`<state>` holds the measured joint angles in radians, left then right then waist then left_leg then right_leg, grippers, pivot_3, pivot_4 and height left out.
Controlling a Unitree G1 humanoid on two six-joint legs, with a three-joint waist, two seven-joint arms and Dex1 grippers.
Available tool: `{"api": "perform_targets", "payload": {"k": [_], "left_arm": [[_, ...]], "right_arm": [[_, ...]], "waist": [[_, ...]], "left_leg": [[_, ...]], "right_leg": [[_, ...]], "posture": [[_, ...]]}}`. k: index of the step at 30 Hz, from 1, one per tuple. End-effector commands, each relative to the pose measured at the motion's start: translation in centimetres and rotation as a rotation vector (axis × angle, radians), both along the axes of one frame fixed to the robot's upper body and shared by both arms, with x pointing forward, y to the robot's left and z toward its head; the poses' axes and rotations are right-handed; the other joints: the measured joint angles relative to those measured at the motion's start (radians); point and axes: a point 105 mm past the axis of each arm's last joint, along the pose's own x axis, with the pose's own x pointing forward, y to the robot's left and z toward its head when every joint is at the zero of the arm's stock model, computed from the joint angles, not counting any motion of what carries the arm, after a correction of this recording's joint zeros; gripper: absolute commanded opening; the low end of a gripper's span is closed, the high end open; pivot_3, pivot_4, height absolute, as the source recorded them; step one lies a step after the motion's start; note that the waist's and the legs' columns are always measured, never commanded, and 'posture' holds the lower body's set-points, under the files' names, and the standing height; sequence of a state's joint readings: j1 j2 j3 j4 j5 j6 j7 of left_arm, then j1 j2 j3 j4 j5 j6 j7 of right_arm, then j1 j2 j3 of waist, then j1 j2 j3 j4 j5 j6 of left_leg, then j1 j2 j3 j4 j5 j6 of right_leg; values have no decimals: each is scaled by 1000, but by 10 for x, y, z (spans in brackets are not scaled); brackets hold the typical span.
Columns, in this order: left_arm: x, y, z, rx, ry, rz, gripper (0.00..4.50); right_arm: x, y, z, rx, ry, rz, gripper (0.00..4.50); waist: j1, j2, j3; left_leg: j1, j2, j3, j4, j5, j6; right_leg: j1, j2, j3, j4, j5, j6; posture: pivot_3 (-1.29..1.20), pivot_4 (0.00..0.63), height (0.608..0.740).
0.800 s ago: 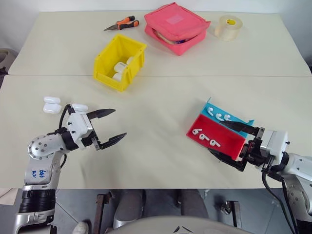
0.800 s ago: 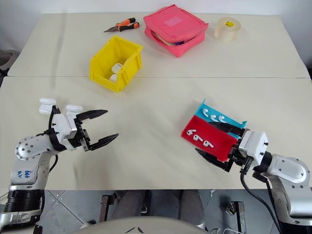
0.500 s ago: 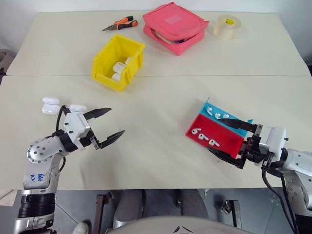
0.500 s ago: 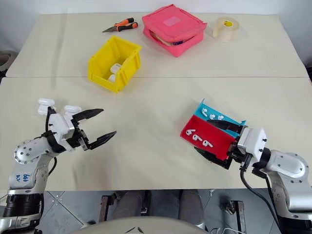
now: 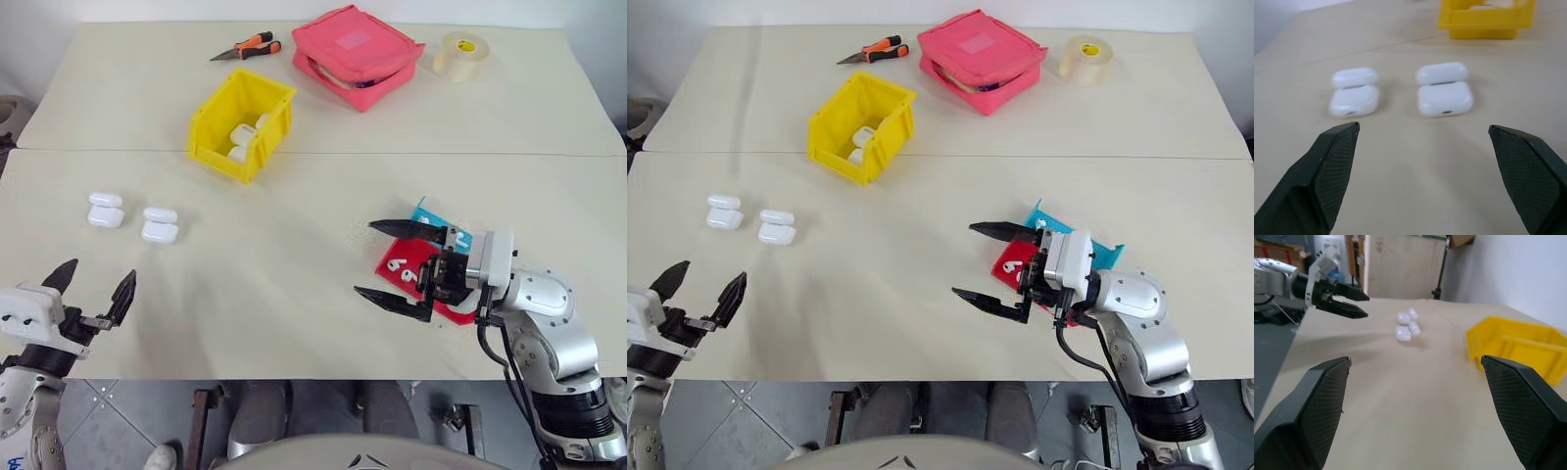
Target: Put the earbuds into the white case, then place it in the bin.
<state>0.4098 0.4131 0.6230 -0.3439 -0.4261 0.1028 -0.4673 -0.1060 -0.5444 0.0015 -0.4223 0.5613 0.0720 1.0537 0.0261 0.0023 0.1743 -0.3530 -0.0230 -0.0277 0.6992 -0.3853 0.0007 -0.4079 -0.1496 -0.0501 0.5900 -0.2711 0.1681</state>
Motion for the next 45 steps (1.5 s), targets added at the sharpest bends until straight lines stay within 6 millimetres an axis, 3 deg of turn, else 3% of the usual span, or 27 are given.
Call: {"api": "perform_targets", "payload": {"k": [1,6,8,13,19,23,41,45], "left_arm": [[-3,-6,14,5,-16,-4,4470],[8,-13,23,-48,83,15,4470],[23,-21,33,-30,154,-9,4470],[54,-22,41,-32,357,65,4470],[77,-32,40,-71,621,108,4470],[91,-25,40,-56,668,166,4470],[109,-32,21,-62,768,136,4470],[102,-30,14,-38,809,144,3594]], "right_arm": [[-5,5,12,27,-36,32,4500],[-1,-1,11,15,-32,20,4500],[0,-6,7,-3,-15,3,4500],[0,-7,3,-14,0,-8,4500],[0,-5,3,-13,-3,-23,4500],[-1,-4,3,-10,-11,-41,4500],[-3,-6,2,-3,-30,-127,4500],[-3,-6,3,-2,-33,-135,4500]], "waist": [[-2,0,0],[-6,0,0],[-4,0,0],[-5,0,0],[-25,0,0],[-36,0,0],[-26,0,0],[-27,0,0]], "left_leg": [[0,0,-1,0,0,0],[0,0,-3,0,0,0],[0,1,-3,0,0,0],[0,-1,-5,0,0,0],[1,-1,-4,-1,0,-1],[1,-1,-3,-2,0,-2],[1,0,-2,-1,0,-3],[1,0,-2,-1,0,-3]], "right_leg": [[0,0,0,0,0,0],[-1,0,0,1,0,-1],[-1,1,0,1,0,-1],[-1,1,1,3,-1,-2],[-3,2,0,5,-1,-2],[-4,2,0,5,-1,-2],[-4,2,0,5,-1,-2],[-4,2,0,5,-1,-2]], "posture": [[0,150,740],[0,150,740],[0,150,740],[0,150,740],[0,150,740],[0,150,740],[0,150,740],[0,150,740]]}}
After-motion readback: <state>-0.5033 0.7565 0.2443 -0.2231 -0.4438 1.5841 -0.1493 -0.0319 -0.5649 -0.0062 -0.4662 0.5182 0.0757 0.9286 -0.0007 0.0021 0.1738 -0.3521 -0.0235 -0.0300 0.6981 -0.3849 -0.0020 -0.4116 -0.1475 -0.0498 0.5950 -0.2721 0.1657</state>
